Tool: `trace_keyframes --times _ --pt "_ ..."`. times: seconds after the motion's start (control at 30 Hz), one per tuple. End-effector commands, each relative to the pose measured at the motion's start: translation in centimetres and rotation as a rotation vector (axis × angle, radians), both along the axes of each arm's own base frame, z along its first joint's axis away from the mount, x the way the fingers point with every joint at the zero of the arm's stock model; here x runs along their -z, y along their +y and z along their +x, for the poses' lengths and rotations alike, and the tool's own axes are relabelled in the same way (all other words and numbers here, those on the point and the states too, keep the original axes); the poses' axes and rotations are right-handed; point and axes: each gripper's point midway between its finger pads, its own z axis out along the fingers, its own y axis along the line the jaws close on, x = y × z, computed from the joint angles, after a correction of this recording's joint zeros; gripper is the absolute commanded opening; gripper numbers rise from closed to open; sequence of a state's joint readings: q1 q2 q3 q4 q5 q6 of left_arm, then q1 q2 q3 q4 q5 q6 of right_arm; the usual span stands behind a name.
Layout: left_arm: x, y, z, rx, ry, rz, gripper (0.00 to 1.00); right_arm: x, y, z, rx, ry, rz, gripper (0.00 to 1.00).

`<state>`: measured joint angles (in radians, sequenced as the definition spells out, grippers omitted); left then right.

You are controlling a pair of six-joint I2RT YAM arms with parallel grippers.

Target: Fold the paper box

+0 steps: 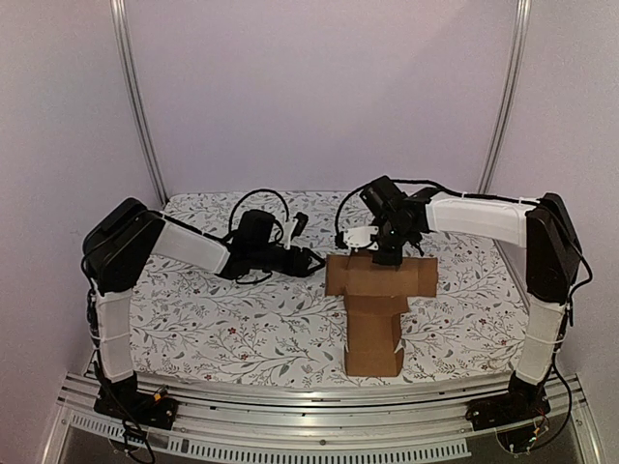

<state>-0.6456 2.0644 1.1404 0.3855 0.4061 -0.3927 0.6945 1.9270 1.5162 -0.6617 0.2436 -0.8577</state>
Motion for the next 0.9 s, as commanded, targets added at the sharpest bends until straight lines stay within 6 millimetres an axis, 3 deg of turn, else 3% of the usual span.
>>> trace_keyframes --times 0.0,0.27,0.6,0.87 --pt "-0.8 -2.8 -2.3 0.148 -0.018 -0.061 0.59 -3.6 0.7 0.7 0.003 -0.126 0.057 0.00" --pt "-0.5 -4.4 -4.4 0.231 -0.002 -0.084 0.60 -4.0 0.9 0.5 0.008 -0.147 0.064 0.00" --pt "-0.7 -5.1 -4.7 0.224 -0.002 -0.124 0.60 -3.4 1.4 -0.6 -0.003 -0.177 0.035 0.00" --pt "0.3 -6.1 -5.9 0.249 0.004 -0.100 0.57 -3.5 1.6 -0.8 -0.015 -0.257 0.007 0.00"
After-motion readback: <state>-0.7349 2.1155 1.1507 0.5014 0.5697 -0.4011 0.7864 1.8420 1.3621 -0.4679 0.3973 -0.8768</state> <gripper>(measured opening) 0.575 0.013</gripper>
